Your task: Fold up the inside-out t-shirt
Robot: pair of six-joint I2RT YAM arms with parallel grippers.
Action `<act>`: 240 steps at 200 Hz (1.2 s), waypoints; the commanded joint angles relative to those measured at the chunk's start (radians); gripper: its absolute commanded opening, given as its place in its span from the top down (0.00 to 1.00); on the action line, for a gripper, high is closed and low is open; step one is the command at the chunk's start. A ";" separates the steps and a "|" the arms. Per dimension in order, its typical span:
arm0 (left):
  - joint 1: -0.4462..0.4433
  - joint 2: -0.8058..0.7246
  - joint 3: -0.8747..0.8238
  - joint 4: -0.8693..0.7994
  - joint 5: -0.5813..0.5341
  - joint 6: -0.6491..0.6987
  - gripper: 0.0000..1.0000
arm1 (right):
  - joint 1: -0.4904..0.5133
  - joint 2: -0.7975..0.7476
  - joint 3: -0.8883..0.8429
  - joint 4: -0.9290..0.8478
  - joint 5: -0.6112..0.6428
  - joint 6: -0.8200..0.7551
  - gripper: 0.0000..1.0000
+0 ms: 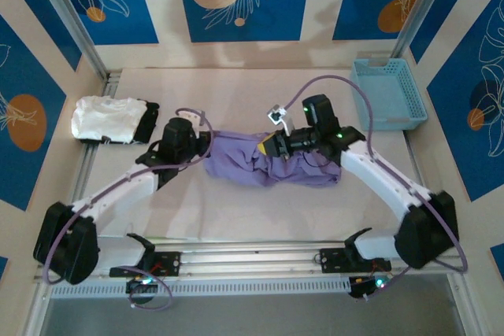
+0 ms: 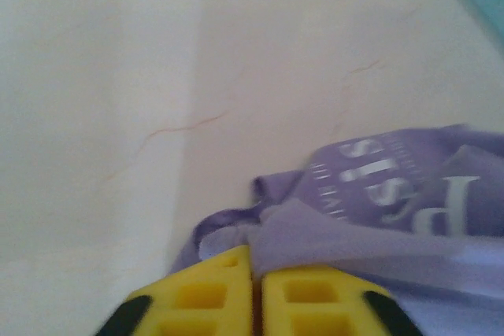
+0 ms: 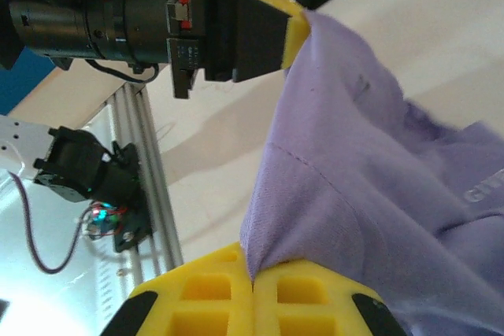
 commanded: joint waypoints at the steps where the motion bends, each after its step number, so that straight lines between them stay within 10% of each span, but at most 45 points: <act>1: 0.012 0.014 0.030 -0.091 -0.156 0.053 0.72 | 0.021 0.090 0.067 -0.045 -0.132 0.093 1.00; 39: -0.107 -0.162 -0.055 -0.112 -0.131 0.003 0.41 | 0.033 0.200 0.130 -0.022 -0.126 0.175 1.00; 111: -0.290 -0.130 -0.169 0.179 0.142 0.004 0.39 | 0.004 0.255 0.226 -0.098 -0.141 0.164 1.00; 149: -0.276 -0.017 -0.135 0.268 0.157 0.088 0.54 | -0.007 0.249 0.229 -0.130 -0.144 0.136 1.00; 197: -0.212 0.034 -0.126 0.309 0.215 0.084 1.00 | -0.036 0.231 0.233 -0.191 -0.144 0.083 1.00; 240: -0.119 -0.075 -0.179 0.352 0.438 0.000 1.00 | -0.059 0.235 0.325 -0.337 0.113 -0.011 0.97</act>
